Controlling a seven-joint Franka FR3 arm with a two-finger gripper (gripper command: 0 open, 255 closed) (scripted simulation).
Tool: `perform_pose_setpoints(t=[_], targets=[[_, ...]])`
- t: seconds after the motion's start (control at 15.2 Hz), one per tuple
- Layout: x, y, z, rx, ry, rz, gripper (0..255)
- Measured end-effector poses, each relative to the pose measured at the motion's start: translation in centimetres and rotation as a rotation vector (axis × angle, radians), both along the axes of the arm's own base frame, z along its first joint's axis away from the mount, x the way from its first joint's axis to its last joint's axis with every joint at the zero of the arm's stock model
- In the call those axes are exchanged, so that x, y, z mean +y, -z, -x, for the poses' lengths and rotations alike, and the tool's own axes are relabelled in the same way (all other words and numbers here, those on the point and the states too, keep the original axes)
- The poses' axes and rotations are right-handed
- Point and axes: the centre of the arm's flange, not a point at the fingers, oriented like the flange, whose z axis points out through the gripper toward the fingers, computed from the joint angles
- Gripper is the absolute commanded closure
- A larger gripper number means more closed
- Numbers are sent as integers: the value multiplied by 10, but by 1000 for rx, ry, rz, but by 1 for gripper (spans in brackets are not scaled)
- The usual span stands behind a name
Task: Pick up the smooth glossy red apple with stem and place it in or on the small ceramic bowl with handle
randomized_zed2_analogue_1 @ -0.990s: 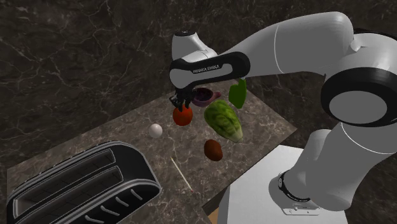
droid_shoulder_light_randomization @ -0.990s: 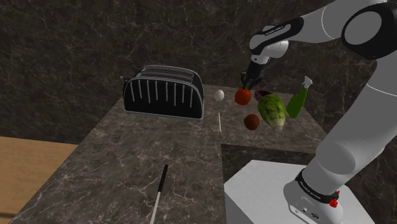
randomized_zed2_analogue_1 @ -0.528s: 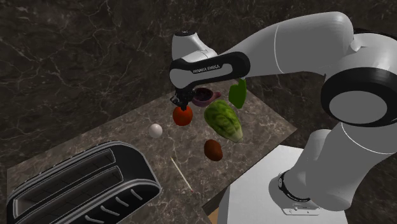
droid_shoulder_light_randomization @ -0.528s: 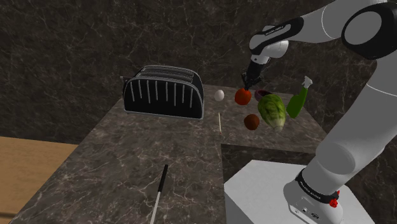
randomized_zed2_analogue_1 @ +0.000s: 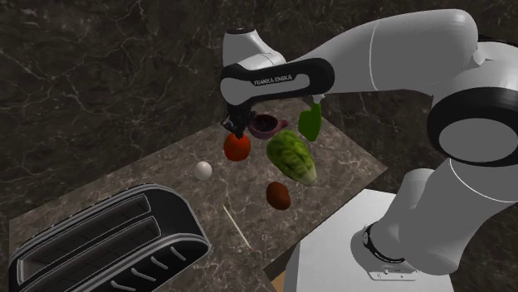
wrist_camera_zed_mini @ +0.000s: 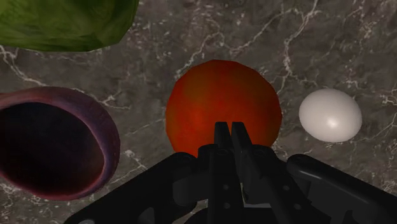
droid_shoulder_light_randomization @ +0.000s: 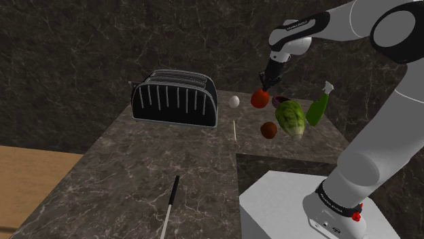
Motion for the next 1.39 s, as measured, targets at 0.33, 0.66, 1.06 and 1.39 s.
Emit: perform_pose_setpoints(t=[0.33, 0.66, 1.06, 1.39], targets=[[0, -28, 0, 0, 0, 0, 255], [-1, -53, -1, 0, 0, 0, 255], [0, -85, 0, 0, 0, 0, 255], [-1, -111, 0, 0, 0, 0, 255]])
